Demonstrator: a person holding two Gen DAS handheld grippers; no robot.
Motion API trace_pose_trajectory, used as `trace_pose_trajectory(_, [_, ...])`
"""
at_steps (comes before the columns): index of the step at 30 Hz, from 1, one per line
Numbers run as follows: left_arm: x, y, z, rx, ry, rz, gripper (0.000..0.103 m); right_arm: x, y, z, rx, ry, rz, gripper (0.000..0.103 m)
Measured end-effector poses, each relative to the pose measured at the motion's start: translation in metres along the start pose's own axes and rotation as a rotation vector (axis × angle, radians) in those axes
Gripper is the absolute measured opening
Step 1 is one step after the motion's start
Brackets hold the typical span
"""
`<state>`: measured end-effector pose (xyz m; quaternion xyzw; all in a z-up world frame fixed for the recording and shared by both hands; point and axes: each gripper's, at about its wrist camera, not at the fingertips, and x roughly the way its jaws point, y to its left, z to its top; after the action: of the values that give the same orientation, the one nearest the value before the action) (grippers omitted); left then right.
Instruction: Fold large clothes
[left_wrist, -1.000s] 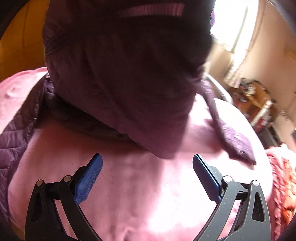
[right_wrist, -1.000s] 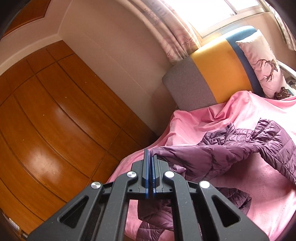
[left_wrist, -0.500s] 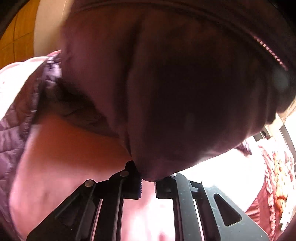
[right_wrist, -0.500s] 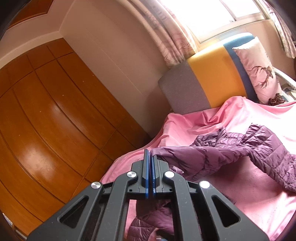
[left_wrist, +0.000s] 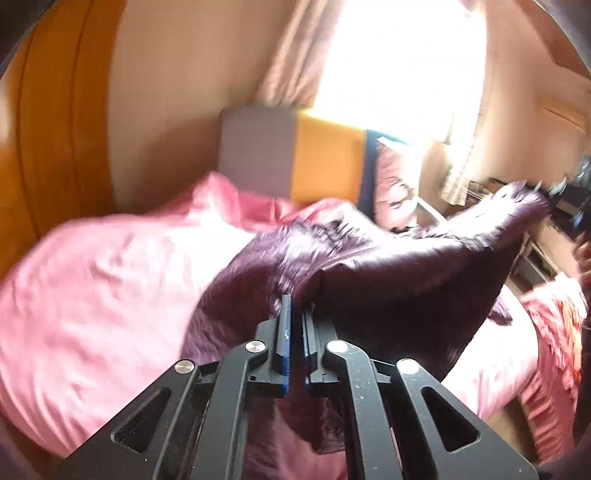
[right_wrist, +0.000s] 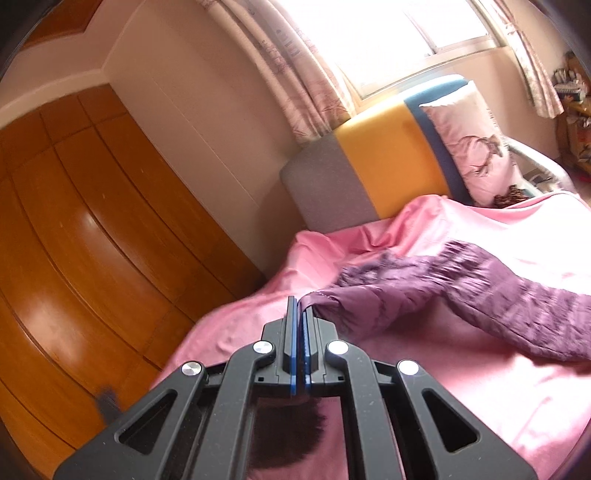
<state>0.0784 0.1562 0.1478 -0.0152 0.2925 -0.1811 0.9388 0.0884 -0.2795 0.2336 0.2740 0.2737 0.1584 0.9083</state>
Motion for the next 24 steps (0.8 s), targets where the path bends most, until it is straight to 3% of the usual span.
trace_pose_trajectory(2, [-0.030, -0.004, -0.004, 0.094, -0.049, -0.079, 0.000, -0.013, -0.015, -0.030, -0.029, 0.045, -0.056, 0.002])
trace_pose_trajectory(3, [-0.040, -0.003, -0.011, 0.118, -0.040, -0.150, 0.000, -0.017, -0.026, -0.048, -0.035, 0.084, -0.084, 0.002])
trace_pose_trajectory(4, [-0.042, -0.002, -0.016, 0.115, -0.046, -0.176, 0.000, -0.020, -0.035, -0.064, -0.031, 0.119, -0.109, 0.002])
trace_pose_trajectory(7, [-0.033, 0.010, -0.045, 0.051, 0.016, -0.214, 0.000, -0.024, -0.080, -0.129, 0.018, 0.290, -0.195, 0.002])
trace_pose_trajectory(9, [0.002, 0.007, -0.064, -0.035, 0.088, -0.200, 0.002, -0.025, -0.113, -0.175, 0.055, 0.416, -0.278, 0.002])
trace_pose_trajectory(10, [0.017, 0.008, -0.080, -0.090, 0.136, -0.196, 0.015, -0.025, -0.123, -0.186, 0.072, 0.439, -0.302, 0.006])
trace_pose_trajectory(11, [0.032, 0.010, -0.096, -0.145, 0.180, -0.188, 0.034, -0.028, -0.138, -0.198, 0.097, 0.459, -0.348, 0.011])
trace_pose_trajectory(12, [0.034, 0.019, -0.104, -0.175, 0.200, -0.183, 0.044, -0.029, -0.150, -0.204, 0.123, 0.463, -0.379, 0.015])
trace_pose_trajectory(13, [0.045, 0.019, -0.118, -0.223, 0.230, -0.180, 0.057, -0.032, -0.161, -0.205, 0.155, 0.451, -0.402, 0.028])
trace_pose_trajectory(14, [0.052, 0.020, -0.125, -0.258, 0.244, -0.190, 0.060, -0.035, -0.171, -0.203, 0.182, 0.421, -0.416, 0.040])
trace_pose_trajectory(16, [0.062, 0.019, -0.140, -0.314, 0.283, -0.212, 0.060, -0.033, -0.182, -0.196, 0.199, 0.375, -0.428, 0.048])
trace_pose_trajectory(19, [0.083, 0.002, -0.154, -0.318, 0.335, -0.184, 0.060, -0.013, -0.196, -0.180, 0.211, 0.333, -0.398, 0.061])
trace_pose_trajectory(21, [0.101, -0.004, -0.160, -0.307, 0.370, -0.154, 0.060, 0.015, -0.204, -0.171, 0.216, 0.346, -0.367, 0.062])
trace_pose_trajectory(22, [0.106, -0.008, -0.167, -0.304, 0.382, -0.149, 0.048, 0.027, -0.207, -0.169, 0.221, 0.361, -0.357, 0.062])
trace_pose_trajectory(23, [0.113, -0.009, -0.170, -0.302, 0.400, -0.144, 0.029, 0.042, -0.209, -0.170, 0.229, 0.392, -0.335, 0.060])
trace_pose_trajectory(24, [0.119, -0.011, -0.172, -0.299, 0.414, -0.142, 0.024, 0.054, -0.209, -0.171, 0.226, 0.421, -0.320, 0.056])
